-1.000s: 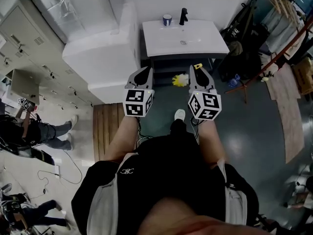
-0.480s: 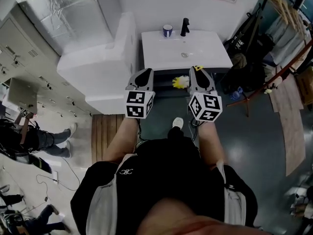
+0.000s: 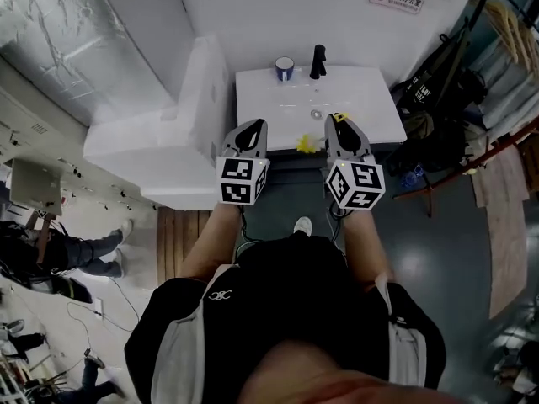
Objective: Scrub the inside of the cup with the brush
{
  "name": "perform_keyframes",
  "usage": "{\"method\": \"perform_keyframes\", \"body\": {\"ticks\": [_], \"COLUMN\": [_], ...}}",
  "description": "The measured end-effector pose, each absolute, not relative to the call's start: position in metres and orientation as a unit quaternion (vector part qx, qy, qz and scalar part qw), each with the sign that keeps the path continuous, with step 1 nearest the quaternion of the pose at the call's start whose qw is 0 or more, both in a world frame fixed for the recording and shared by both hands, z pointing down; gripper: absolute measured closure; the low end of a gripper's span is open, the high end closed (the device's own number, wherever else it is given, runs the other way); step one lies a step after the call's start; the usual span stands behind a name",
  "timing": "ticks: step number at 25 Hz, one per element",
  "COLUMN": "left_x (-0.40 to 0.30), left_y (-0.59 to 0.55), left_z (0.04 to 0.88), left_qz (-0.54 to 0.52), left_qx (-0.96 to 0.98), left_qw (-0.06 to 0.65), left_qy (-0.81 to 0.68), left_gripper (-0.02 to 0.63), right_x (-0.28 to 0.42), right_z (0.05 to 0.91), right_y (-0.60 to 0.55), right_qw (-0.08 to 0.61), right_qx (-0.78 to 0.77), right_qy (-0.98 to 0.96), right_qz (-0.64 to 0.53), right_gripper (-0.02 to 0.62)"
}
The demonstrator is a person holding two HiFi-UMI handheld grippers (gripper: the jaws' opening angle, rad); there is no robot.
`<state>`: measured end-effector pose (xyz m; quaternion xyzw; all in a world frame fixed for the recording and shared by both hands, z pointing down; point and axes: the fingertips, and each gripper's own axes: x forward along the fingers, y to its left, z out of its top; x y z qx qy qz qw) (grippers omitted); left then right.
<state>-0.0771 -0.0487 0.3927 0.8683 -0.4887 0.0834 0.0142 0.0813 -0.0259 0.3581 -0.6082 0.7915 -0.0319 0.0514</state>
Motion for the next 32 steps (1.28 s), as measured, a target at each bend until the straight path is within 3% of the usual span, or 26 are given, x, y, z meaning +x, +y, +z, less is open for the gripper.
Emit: {"method": "perform_keyframes", "body": {"ticks": [13,32], "left_x": [-0.026,-0.02], "left_y": [-0.192,-0.327], "left_z": [0.409,0.496], "left_qz": [0.097,0.16], "left_qx": [0.845,0.848], "left_qw": [0.05,0.105], "left_qy": [-0.523,-0.494], "left_gripper": [0.589,0.588], "right_x": [0.141,0.143], "right_z": [0.371,0.392], "right_y": [-0.175,-0.281], "right_qw": [0.038,0.004], "right_qx": [-0.577,-0.586], "right_qy": [0.814,0.808], "right_qz": [-0.053,-0.053], "right_gripper": [0.543,0.543]}}
